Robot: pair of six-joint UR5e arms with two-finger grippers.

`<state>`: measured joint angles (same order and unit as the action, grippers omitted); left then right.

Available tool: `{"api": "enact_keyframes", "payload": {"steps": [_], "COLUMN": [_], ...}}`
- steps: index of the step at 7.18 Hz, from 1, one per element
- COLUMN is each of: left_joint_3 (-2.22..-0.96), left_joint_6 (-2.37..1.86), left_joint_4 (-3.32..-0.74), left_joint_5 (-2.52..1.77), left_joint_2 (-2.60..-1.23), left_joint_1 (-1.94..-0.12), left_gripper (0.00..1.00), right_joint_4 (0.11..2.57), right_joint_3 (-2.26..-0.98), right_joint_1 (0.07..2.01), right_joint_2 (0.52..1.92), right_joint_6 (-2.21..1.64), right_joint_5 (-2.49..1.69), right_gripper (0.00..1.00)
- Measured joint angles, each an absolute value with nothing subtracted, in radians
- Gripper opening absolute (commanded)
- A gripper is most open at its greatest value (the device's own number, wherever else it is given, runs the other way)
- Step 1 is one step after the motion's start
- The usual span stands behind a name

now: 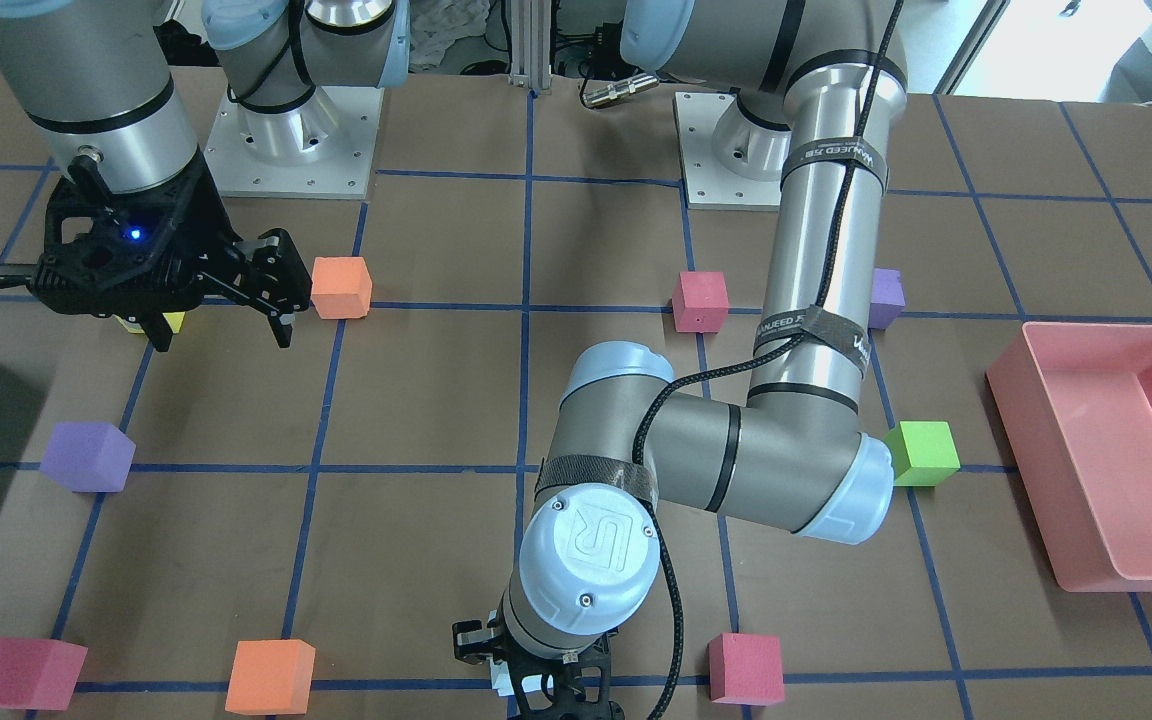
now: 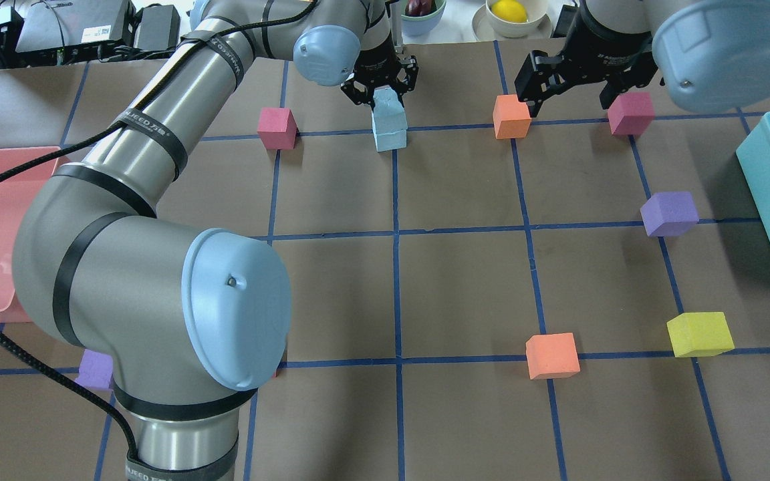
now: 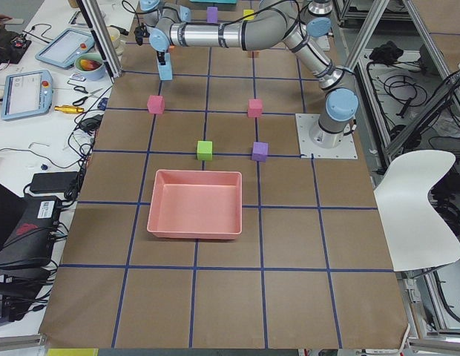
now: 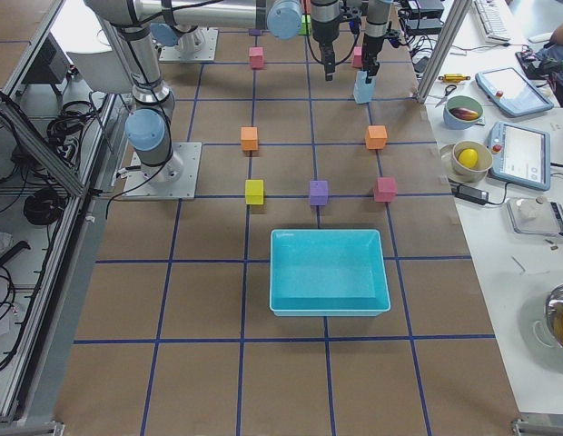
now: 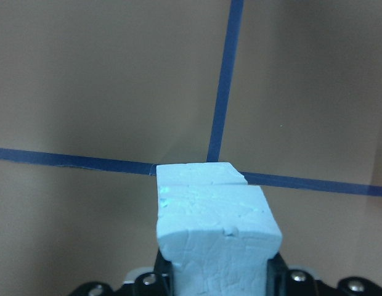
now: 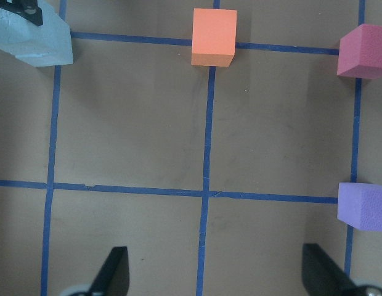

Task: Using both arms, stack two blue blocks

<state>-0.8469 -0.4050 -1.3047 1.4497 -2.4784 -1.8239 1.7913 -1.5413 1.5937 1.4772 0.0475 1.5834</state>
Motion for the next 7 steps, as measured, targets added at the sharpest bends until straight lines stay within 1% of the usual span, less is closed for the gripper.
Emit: {"api": "enact_keyframes", "payload": {"steps": [2,4,7], "left_joint_3": [-0.844,-0.843,-0.864], "left_joint_6": [-0.398,-0.341,-0.121], "left_joint_4": [-1.314,-1.395,-1.631], "left_joint_5": [1.453,1.466,1.568], "left_joint_2": [-2.457,-2.407,-2.239], "left_joint_1": [-1.823,-1.807,-1.72], "left_gripper": [1.0,1.0,1.0], "right_joint_4": [1.792,1.792,1.79], "right_joint_3": [-1.542,-1.543,-1.545], "right_joint_1": [1.594,1.593,1.593], "right_joint_2": [1.477,1.478,1.479], "right_joint_6": [0.048,0.048,0.049], "right_joint_5": [1.583,1.582,1.581], "right_gripper": [1.0,1.0,1.0]}}
